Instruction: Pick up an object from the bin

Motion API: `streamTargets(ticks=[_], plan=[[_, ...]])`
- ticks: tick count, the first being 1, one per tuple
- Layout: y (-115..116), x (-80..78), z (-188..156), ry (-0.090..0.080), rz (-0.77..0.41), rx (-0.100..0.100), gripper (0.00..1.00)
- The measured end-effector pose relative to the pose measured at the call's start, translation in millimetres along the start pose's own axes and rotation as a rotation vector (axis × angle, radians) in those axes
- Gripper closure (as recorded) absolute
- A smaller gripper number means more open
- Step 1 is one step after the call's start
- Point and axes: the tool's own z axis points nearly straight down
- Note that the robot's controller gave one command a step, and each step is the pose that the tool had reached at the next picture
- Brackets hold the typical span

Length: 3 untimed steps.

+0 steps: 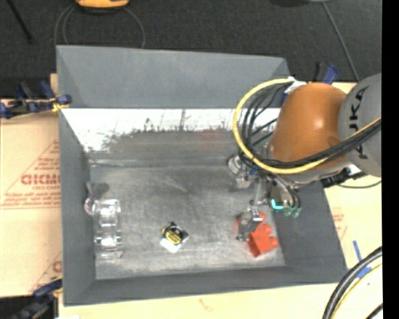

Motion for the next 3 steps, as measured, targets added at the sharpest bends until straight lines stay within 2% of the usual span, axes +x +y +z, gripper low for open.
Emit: streamTargets(ticks=[1,2,3], plan=[[-51,9.7,75,0.001,-0.106,0.001,0.0],[-120,-11.5,110,-0.015,-0.298,0.002,0.0],[-119,-13.9,108,-0.023,-0.298,0.005,1.0]])
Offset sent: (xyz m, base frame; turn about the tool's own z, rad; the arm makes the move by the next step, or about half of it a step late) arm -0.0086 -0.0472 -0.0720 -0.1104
